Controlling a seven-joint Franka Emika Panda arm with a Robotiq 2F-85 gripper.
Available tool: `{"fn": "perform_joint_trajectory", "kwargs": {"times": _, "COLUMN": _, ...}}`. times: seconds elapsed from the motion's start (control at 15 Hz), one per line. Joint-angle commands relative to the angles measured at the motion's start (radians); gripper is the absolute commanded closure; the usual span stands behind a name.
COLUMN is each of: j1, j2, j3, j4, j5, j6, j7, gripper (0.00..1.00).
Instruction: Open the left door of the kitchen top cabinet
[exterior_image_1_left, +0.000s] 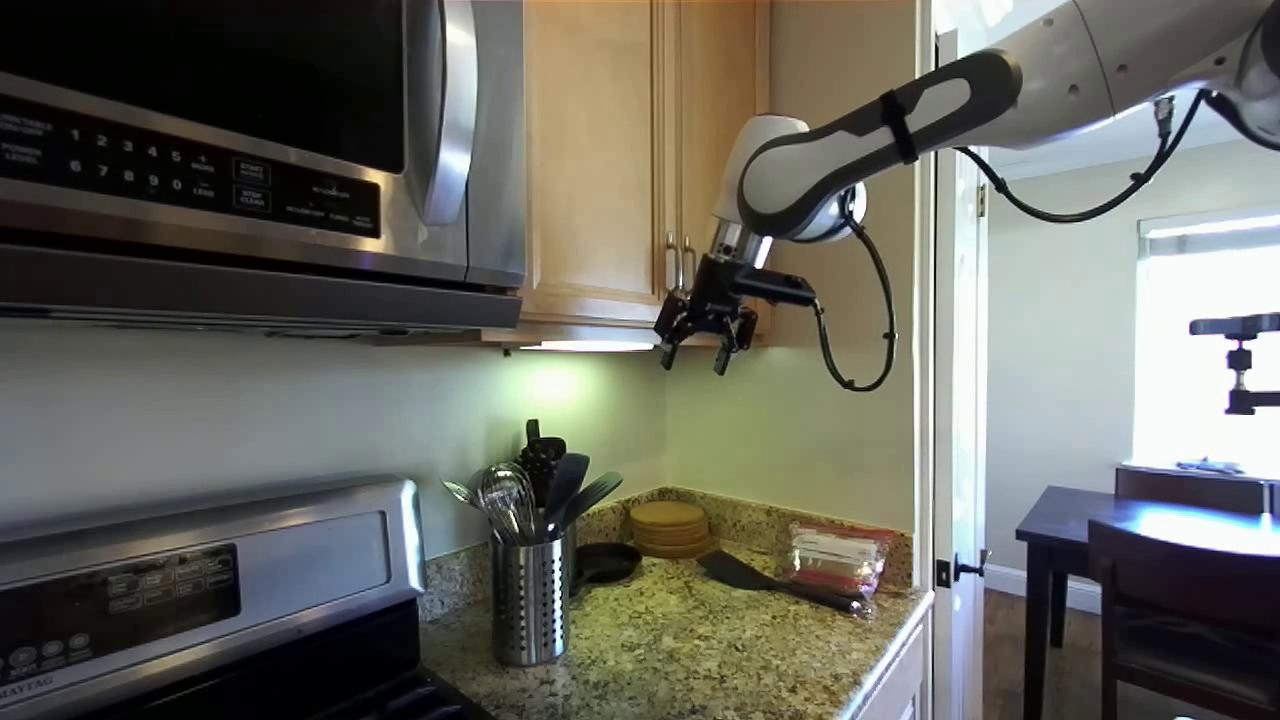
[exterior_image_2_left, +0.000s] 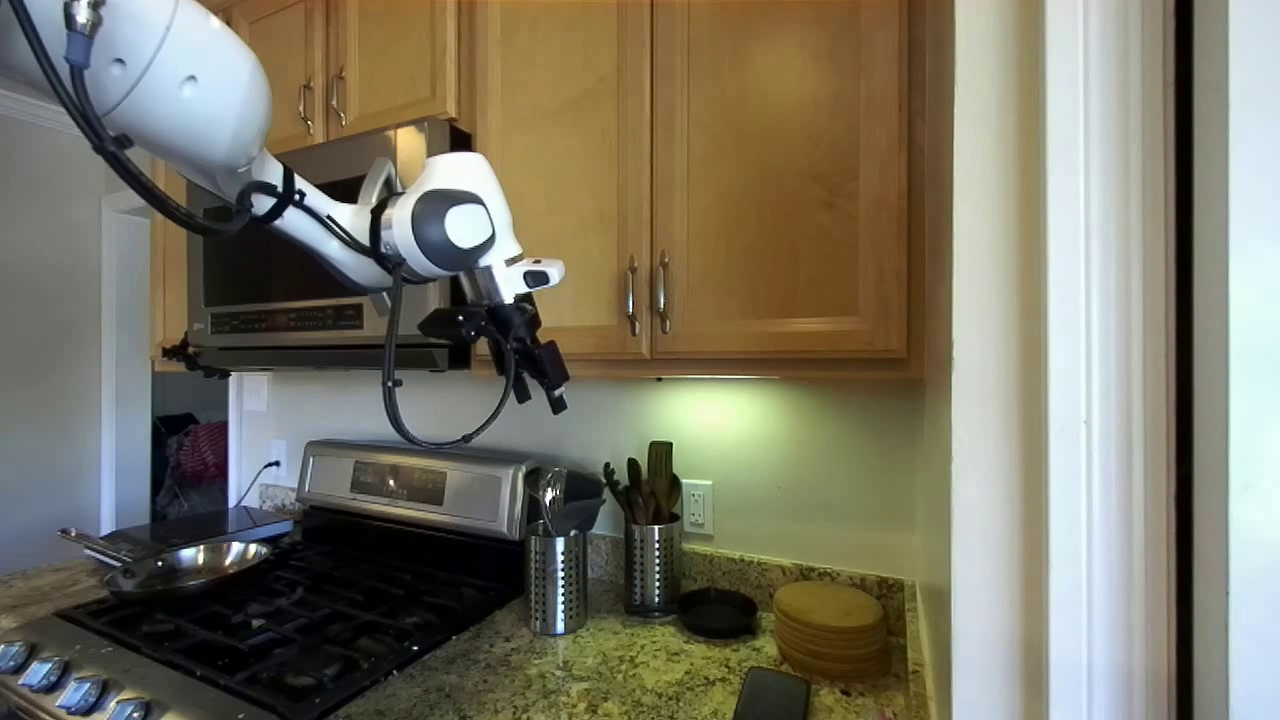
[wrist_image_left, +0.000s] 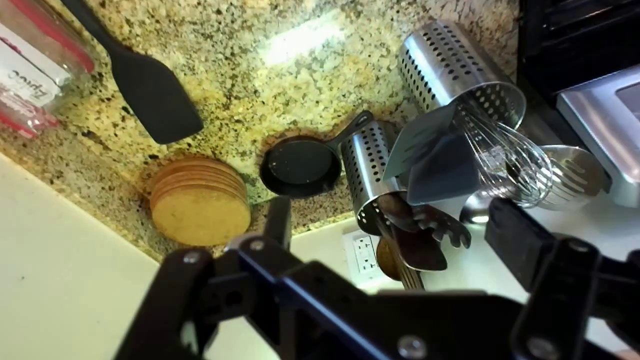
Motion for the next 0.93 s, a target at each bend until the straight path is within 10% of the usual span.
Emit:
{"fn": "perform_joint_trajectory", "kwargs": {"times": 0.0, "j1": -0.007, "j2": -0.070, "j3": -0.019, "j4": -0.027, "j5": 0.016, "j6": 0.038, "j7": -0.100, "gripper": 0.00}}
{"fn": "perform_joint_trajectory", "kwargs": {"times": 0.87, "j1": -0.059, "j2": -0.136, "j3": -0.008, "j4": -0.063, "j5": -0.179, "j6": 0.322, "j7": -0.036, "gripper": 0.00}}
